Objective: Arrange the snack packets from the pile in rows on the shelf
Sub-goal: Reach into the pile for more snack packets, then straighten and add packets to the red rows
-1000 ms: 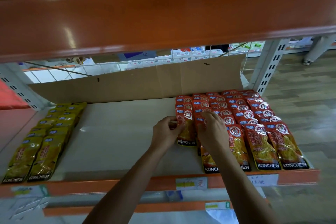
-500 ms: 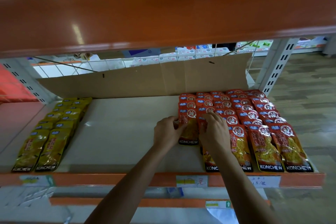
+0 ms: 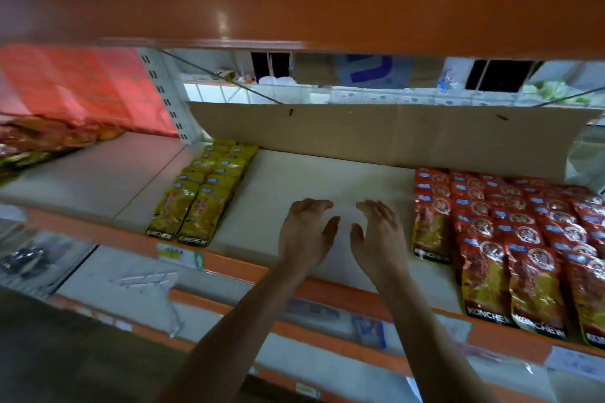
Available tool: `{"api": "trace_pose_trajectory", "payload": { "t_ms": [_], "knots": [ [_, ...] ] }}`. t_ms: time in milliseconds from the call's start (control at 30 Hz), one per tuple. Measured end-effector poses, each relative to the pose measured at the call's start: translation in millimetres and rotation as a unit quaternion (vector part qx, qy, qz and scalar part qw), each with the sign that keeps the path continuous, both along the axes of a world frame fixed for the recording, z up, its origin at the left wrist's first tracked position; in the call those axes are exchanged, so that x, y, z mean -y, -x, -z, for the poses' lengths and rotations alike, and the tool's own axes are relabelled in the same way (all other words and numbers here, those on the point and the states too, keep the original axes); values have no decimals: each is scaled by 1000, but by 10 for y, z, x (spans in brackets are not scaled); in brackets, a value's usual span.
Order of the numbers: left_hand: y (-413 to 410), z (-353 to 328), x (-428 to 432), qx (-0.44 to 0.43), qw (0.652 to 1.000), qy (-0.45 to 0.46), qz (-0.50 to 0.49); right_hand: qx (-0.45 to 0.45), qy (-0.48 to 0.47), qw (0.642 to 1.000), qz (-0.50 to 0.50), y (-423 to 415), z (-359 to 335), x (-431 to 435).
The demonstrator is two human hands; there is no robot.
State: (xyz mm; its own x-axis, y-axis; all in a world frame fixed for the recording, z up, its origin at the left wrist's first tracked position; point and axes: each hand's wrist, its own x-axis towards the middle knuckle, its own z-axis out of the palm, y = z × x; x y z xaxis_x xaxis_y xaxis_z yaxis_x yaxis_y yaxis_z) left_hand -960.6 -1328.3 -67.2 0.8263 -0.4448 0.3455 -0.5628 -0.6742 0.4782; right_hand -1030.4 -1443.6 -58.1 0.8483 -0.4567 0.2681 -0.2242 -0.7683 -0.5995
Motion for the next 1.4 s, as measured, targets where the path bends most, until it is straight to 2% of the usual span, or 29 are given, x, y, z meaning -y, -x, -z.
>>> {"api": "trace_pose_trajectory", "payload": {
  "t_ms": [300, 567, 933, 1167, 1400],
  "knots": [
    [-481, -84, -1840, 57, 996, 12, -74, 29, 9, 993, -110, -750, 8, -1793],
    [-919, -47, -3076, 49, 989, 0, -139, 36, -18, 989, -140, -1284, -13, -2991],
    [-1660, 29, -4118, 9, 971, -17, -239, -33, -19, 973, -226, -2222, 59, -3980],
    [-2586, 10, -4705, -13, 959, -68, -274, -36, -44, 971, -232, -3177, 28, -4546],
    [-3492, -115, -4932, -16, 952, -51, -301, -55, -4, 972, -230, -4231, 1, -4783]
  ]
}}
